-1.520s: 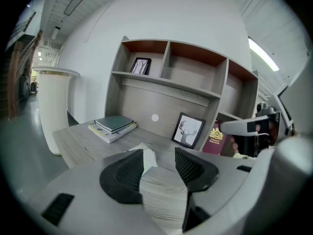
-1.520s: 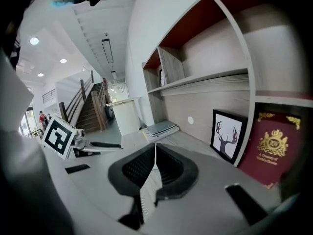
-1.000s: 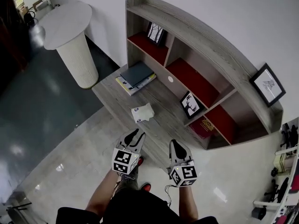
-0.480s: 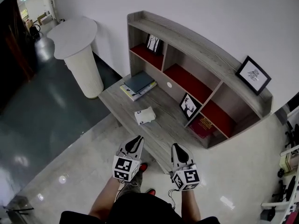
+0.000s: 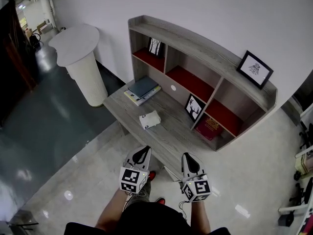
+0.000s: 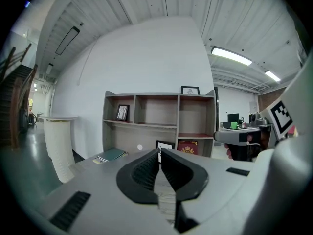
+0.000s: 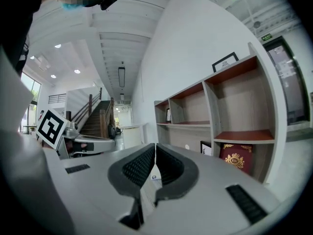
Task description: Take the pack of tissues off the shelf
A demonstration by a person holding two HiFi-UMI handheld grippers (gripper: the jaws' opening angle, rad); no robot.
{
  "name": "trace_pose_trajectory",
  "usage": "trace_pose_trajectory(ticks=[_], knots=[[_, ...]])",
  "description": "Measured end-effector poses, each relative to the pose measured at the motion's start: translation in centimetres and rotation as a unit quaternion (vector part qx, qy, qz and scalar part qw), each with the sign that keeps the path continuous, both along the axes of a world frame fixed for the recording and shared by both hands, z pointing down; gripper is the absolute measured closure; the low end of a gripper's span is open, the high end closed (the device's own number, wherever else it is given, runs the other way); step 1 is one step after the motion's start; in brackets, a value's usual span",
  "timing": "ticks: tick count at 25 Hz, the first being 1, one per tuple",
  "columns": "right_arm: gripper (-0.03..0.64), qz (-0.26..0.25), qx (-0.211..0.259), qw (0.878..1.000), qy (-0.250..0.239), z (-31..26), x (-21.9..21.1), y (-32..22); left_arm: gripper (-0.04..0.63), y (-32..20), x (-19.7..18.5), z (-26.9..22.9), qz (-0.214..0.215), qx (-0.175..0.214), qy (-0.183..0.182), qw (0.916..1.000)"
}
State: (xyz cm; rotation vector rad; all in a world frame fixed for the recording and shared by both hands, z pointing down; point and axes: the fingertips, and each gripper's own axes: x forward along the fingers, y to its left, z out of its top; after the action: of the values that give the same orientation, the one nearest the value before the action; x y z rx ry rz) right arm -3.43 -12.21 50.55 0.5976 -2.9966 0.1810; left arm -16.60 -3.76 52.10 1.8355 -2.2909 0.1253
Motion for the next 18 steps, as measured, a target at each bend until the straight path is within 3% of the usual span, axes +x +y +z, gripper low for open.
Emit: trace_pose_trajectory(ticks=[18], knots=[[0.584,0.010,-0.005,1.000,-0.001,0.2,3.1,1.5,0.583,0.7,2.9,-0.1,0.018,0.001,0.000,0.9998]])
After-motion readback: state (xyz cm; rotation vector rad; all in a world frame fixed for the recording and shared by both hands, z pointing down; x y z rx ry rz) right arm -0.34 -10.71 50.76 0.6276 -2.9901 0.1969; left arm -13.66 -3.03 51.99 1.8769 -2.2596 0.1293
